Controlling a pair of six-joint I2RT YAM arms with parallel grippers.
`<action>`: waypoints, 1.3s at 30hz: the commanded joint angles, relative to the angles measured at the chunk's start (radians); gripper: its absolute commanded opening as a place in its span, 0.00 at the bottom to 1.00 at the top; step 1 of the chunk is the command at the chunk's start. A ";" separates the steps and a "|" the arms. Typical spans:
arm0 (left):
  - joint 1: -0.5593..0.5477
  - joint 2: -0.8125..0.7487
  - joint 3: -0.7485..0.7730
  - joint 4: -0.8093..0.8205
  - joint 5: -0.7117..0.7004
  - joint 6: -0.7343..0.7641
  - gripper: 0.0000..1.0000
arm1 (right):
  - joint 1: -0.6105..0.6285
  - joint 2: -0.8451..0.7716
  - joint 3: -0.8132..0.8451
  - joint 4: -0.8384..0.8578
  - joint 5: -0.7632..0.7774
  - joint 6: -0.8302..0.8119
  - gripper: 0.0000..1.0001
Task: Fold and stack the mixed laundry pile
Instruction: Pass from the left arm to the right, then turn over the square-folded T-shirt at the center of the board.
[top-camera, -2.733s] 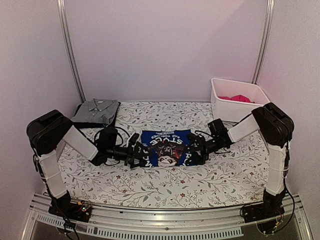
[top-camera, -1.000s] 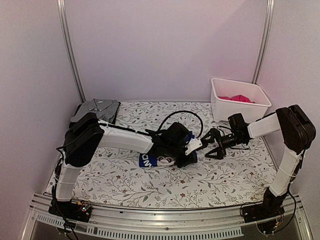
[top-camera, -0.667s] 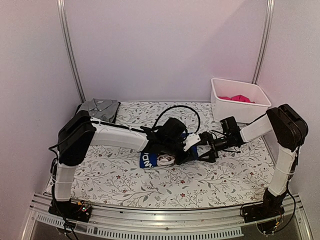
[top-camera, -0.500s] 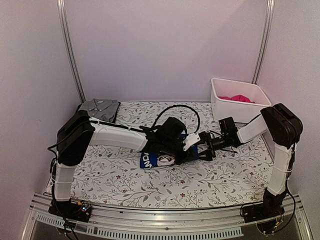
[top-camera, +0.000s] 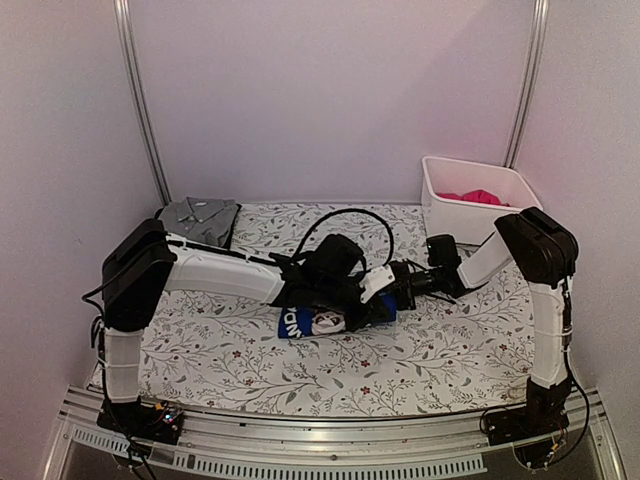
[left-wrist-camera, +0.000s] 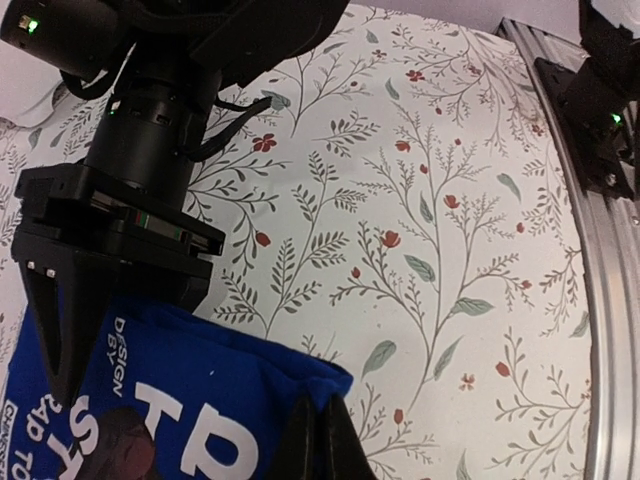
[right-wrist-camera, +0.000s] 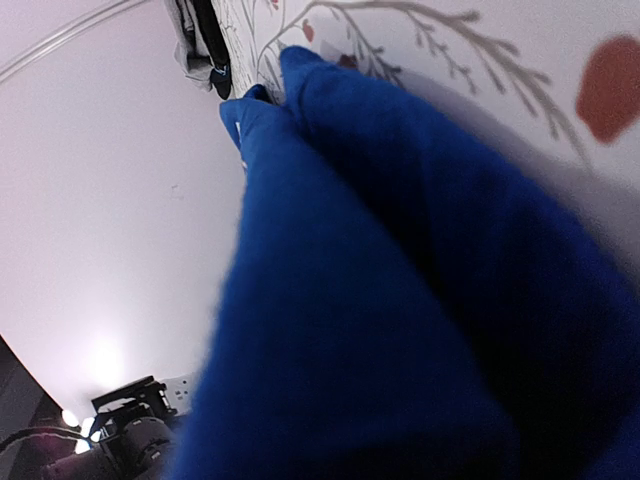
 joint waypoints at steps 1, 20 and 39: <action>0.002 -0.049 -0.029 0.052 0.029 -0.006 0.00 | 0.008 0.093 0.009 0.030 0.030 0.076 0.34; 0.049 -0.273 -0.178 0.048 -0.133 -0.130 0.99 | 0.008 -0.120 0.163 -0.664 0.169 -0.411 0.00; 0.096 -0.398 -0.302 -0.027 -0.300 -0.211 1.00 | -0.160 -0.465 0.333 -1.552 0.687 -0.989 0.00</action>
